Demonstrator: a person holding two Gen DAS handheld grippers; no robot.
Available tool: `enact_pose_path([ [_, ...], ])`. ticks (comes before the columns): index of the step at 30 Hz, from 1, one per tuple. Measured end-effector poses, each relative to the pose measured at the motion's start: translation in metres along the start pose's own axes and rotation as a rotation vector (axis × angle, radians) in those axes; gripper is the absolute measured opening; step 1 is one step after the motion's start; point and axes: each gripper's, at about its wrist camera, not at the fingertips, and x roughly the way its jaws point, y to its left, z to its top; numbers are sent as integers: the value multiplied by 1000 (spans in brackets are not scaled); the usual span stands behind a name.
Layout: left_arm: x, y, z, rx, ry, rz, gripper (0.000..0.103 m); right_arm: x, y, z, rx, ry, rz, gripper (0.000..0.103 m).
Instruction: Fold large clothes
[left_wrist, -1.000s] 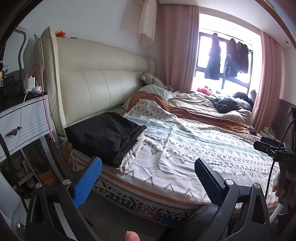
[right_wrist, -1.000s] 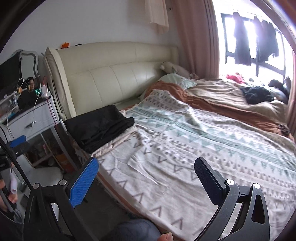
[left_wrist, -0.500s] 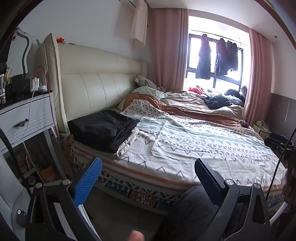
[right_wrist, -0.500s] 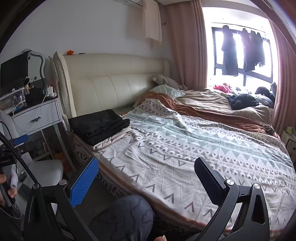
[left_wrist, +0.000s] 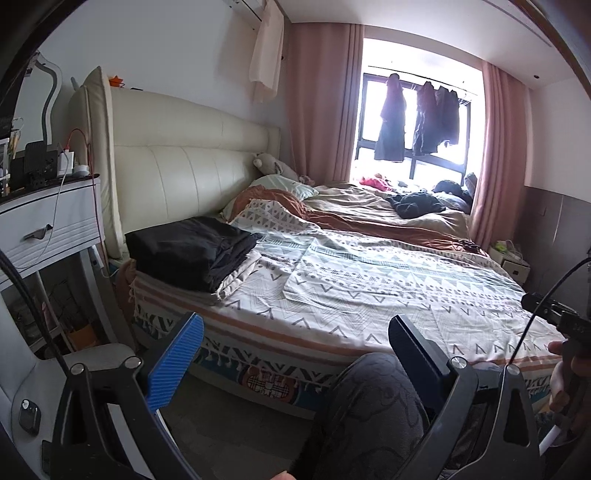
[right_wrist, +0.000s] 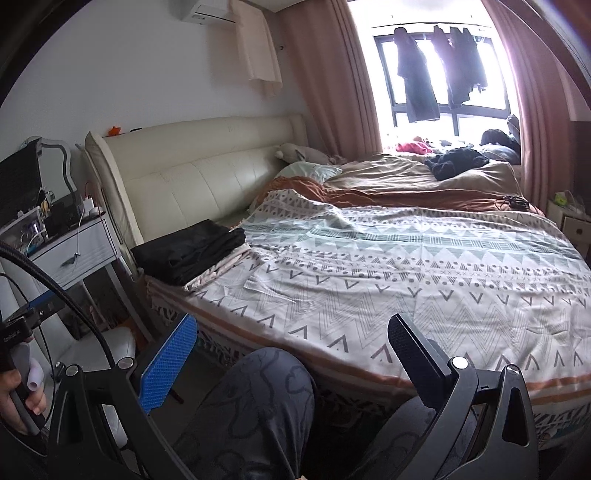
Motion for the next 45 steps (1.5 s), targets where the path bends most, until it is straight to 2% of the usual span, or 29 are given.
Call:
enact_pose_path([
  [12,2,-3,3,2,4,-14,102,2,4,-4,15,3,0,103],
  [45,-5,-4,-1,6,7,13,102,-4,0,-10,43,8,12,103],
])
